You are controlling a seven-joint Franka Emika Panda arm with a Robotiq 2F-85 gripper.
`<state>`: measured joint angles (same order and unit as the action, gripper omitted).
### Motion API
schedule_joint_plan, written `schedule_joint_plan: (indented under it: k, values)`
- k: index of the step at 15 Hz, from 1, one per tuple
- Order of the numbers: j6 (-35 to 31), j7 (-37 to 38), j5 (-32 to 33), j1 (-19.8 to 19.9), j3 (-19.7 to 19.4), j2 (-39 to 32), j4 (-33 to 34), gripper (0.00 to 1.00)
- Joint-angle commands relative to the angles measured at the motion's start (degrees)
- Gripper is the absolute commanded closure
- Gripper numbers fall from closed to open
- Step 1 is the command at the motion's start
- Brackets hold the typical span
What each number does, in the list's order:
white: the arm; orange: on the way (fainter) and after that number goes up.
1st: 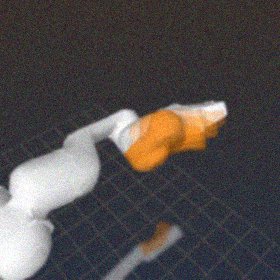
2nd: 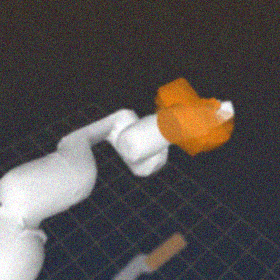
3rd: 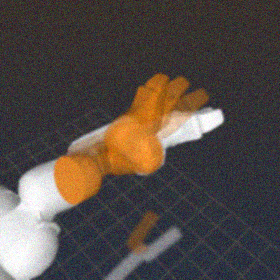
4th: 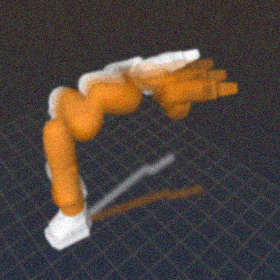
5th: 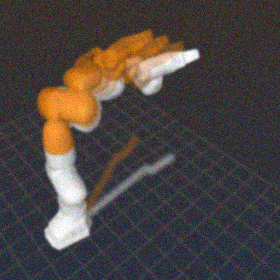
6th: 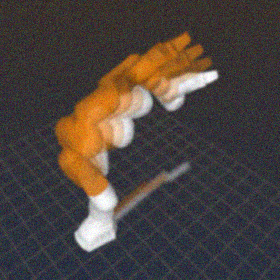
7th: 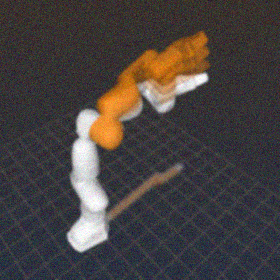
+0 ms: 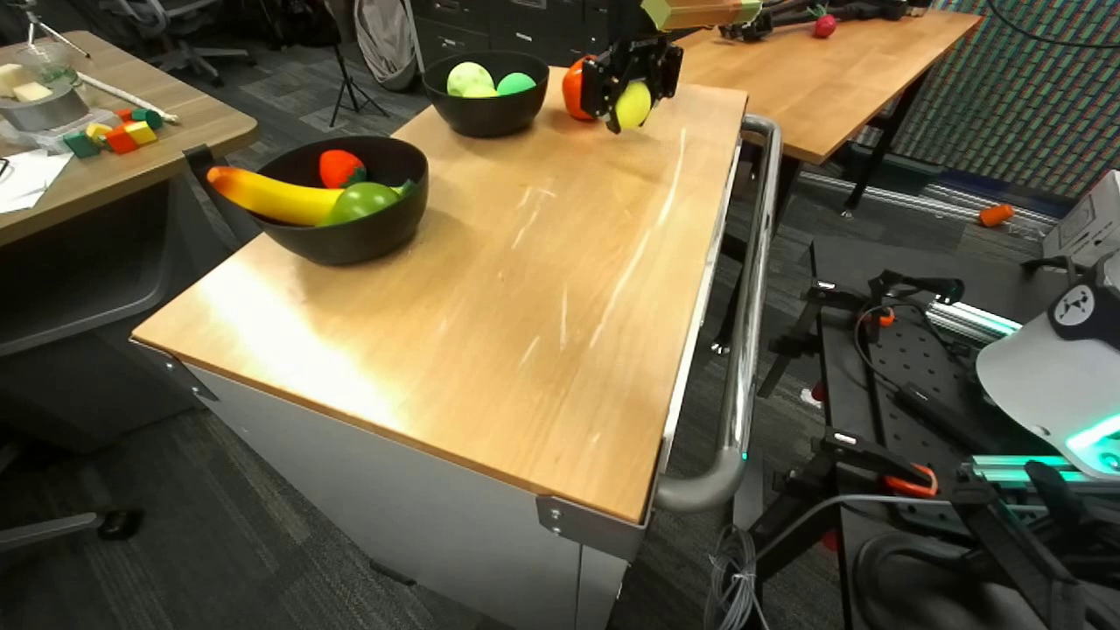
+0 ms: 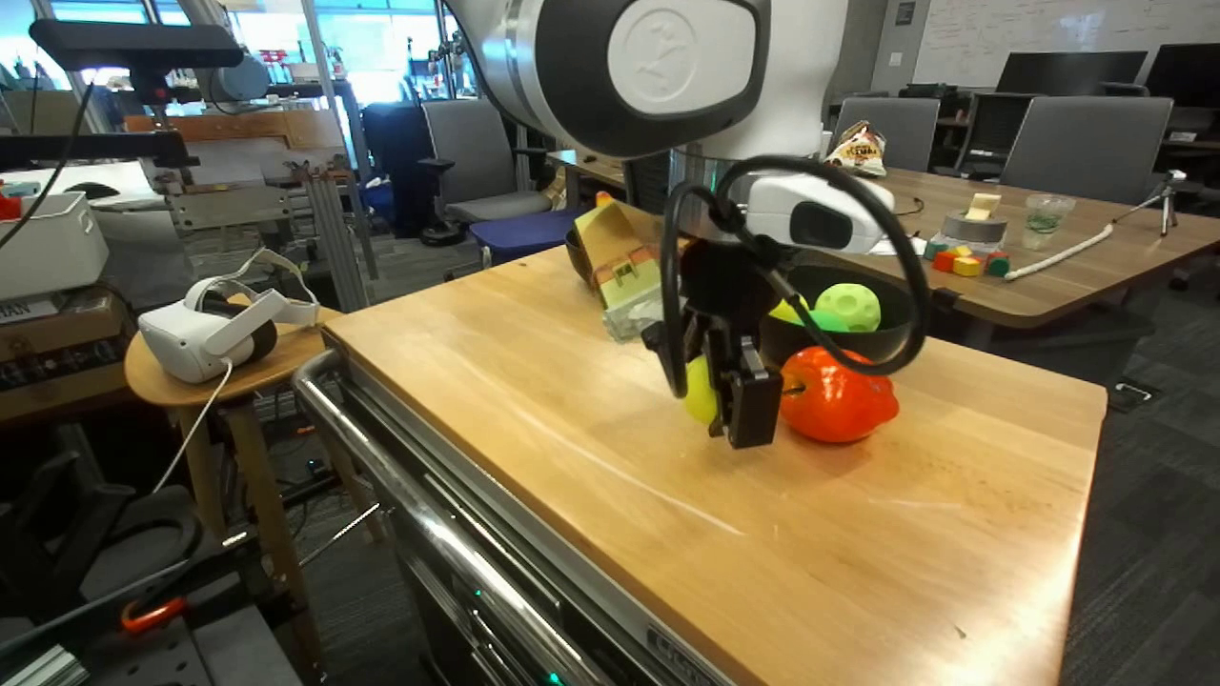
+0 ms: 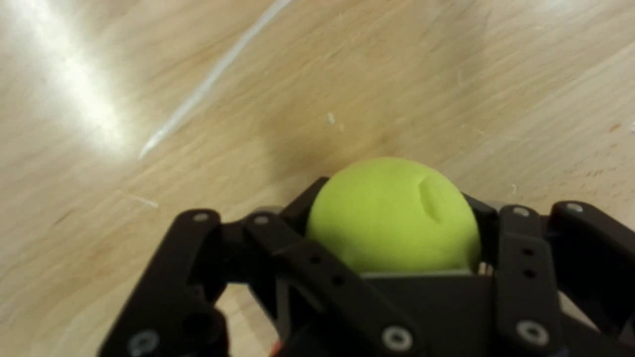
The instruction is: Put the fruits in the bowls one by one then move the apple to the left
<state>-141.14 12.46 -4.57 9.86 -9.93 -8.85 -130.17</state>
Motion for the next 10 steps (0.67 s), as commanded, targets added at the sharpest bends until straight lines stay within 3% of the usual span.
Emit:
schedule_joint_plan:
  k: [1,6,10]
  values:
    - [2.63,0.62,8.35,-2.56,0.07,5.81,3.19,0.86]
    - [2.42,-2.02,17.70,-4.78,2.81,4.37,15.14,0.90]
    - [1.87,-9.35,11.53,-4.08,3.86,-2.93,22.62,0.90]
